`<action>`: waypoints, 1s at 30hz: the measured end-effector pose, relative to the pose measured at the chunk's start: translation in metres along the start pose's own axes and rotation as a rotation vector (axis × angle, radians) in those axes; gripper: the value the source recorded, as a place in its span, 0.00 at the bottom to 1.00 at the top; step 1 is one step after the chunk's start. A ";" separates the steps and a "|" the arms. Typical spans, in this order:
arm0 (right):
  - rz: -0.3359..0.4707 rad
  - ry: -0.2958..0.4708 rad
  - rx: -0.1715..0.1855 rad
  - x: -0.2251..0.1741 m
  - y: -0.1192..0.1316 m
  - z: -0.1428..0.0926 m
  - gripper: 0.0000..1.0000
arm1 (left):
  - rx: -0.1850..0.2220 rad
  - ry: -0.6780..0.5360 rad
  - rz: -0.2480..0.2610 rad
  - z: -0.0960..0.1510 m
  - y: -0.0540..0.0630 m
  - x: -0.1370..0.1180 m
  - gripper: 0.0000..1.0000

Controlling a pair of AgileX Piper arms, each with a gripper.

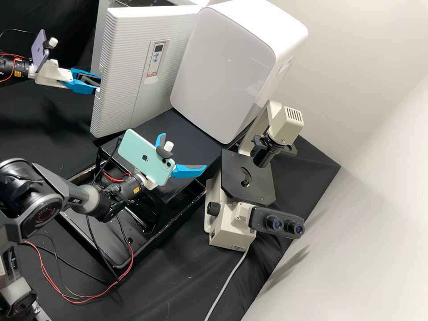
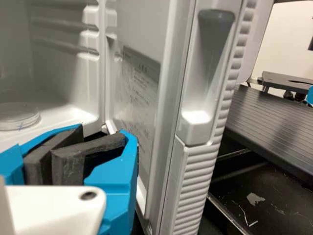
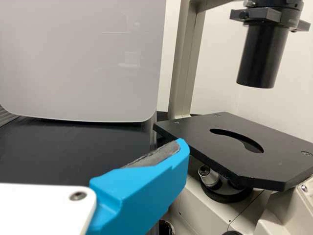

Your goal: Open the incubator door

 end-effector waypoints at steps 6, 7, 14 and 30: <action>0.000 0.000 0.000 0.000 0.000 0.000 1.00 | 0.054 -0.054 -0.015 0.007 0.003 0.013 0.00; 0.000 0.000 0.000 0.000 0.000 0.000 1.00 | 0.063 -0.064 -0.017 0.008 0.004 0.015 0.00; 0.000 0.000 0.000 0.000 0.000 0.000 1.00 | 0.120 -0.129 -0.039 0.020 0.005 0.027 0.00; 0.000 0.000 0.000 0.000 0.000 0.000 1.00 | 0.145 -0.162 -0.055 0.027 0.003 0.031 0.00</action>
